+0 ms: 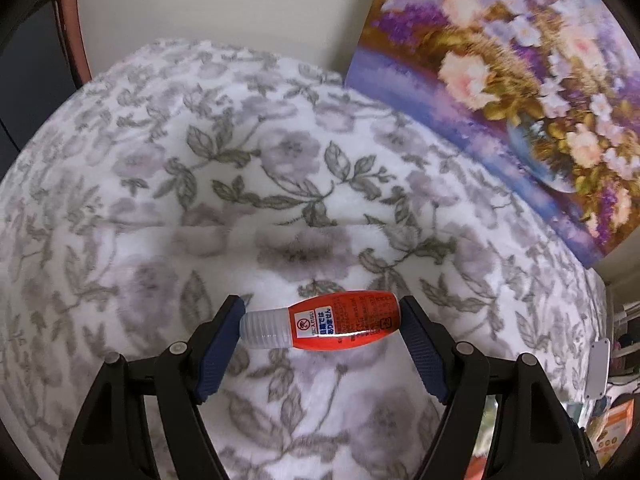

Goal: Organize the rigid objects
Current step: 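Lift the gold bar and glue bottle and carry them over the tray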

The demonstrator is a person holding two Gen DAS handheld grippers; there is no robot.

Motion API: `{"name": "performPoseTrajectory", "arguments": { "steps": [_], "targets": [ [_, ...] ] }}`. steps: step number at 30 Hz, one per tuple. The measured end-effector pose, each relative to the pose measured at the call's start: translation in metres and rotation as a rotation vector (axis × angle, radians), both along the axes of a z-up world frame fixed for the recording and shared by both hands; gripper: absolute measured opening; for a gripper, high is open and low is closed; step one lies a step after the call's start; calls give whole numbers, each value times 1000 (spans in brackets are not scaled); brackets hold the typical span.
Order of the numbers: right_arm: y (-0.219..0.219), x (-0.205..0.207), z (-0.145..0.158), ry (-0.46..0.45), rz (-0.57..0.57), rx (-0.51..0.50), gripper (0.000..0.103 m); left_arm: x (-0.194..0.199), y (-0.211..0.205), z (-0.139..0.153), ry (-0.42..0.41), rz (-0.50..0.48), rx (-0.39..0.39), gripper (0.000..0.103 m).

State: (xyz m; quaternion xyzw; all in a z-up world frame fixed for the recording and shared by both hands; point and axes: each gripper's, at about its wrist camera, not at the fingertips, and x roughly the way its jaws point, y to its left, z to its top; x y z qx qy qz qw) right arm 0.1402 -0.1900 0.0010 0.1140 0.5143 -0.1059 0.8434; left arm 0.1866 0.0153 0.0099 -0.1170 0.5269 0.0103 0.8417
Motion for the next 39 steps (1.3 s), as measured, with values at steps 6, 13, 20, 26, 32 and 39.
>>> {"name": "performPoseTrajectory", "arguments": {
  "steps": [6, 13, 20, 26, 32, 39],
  "targets": [
    [4, -27, 32, -28, 2, -24, 83, -30, -4, 30, -36, -14, -16, 79],
    [6, -65, 56, -62, 1, -32, 83, -61, -16, 43, -63, -47, 17, 79],
    [6, -103, 53, -38, -8, -25, 83, -95, -25, 49, -81, -79, 44, 79],
    [4, -126, 54, -33, -27, -18, 83, -121, -32, 46, -70, -122, 49, 79],
    [-4, -148, 48, -11, -60, 3, 83, -142, -42, 39, -53, -171, 48, 79],
    [-21, -167, 37, 17, -115, 45, 83, -161, -60, 31, -29, -236, 50, 79]
  ]
}}
